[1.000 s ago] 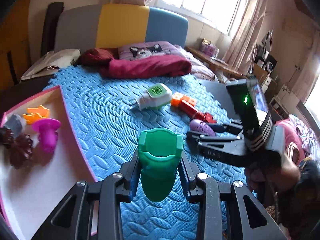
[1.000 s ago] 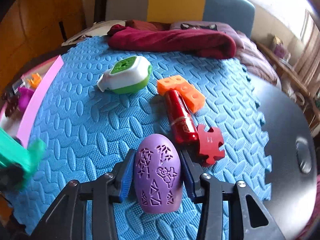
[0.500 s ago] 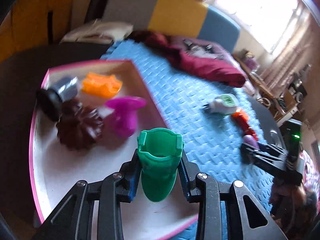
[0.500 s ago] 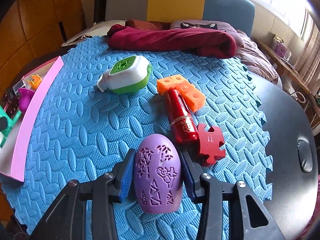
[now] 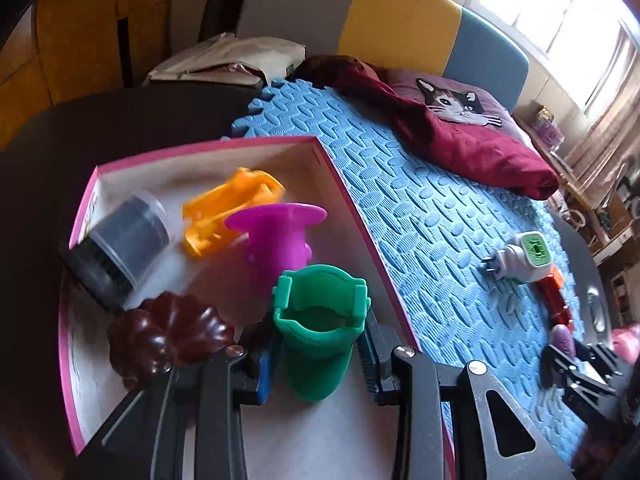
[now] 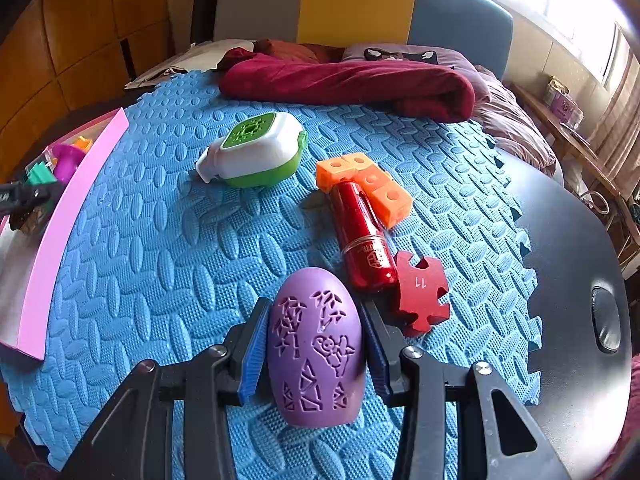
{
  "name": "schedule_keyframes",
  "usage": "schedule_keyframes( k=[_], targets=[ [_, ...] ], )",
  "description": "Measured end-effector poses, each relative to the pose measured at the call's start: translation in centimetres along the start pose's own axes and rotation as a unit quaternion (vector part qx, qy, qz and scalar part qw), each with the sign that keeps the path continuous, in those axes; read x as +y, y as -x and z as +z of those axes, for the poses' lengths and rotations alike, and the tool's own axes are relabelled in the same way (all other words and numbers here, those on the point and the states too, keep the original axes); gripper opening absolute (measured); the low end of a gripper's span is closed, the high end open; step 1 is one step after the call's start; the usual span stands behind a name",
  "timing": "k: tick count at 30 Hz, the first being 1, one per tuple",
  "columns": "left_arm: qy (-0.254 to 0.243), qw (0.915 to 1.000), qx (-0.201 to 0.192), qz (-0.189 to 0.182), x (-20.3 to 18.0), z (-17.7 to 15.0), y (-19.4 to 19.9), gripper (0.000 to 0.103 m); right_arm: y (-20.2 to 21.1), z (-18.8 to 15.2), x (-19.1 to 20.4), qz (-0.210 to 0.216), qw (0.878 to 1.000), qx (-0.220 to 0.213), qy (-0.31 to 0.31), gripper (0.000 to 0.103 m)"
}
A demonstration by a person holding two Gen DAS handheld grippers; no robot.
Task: Organize rigid objects
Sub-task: 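Carry the green cup into the white tray and open the left tool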
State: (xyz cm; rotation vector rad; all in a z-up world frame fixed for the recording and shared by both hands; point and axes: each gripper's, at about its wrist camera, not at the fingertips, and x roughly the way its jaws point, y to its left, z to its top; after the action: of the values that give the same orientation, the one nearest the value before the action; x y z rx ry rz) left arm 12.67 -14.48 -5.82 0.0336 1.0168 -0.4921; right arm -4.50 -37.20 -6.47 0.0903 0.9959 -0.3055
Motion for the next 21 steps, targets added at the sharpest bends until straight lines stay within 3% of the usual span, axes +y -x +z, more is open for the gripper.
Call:
schedule_keyframes(
  k=[4,11,21],
  targets=[
    [-0.002,1.0,-0.005,0.003,0.0,-0.1,0.0,0.038,0.0,0.0,0.0,0.0,1.0,0.0,-0.001,0.044],
    [-0.013,0.9991,-0.04,0.007,-0.7,-1.6,2.3,0.059,-0.1,0.1,-0.1,0.002,1.0,0.002,-0.004,0.044],
    [-0.037,0.9948,-0.087,0.037,-1.4,-5.0,6.7,0.065,-0.1,0.1,-0.4,0.006,1.0,0.002,-0.011,0.044]
  ],
)
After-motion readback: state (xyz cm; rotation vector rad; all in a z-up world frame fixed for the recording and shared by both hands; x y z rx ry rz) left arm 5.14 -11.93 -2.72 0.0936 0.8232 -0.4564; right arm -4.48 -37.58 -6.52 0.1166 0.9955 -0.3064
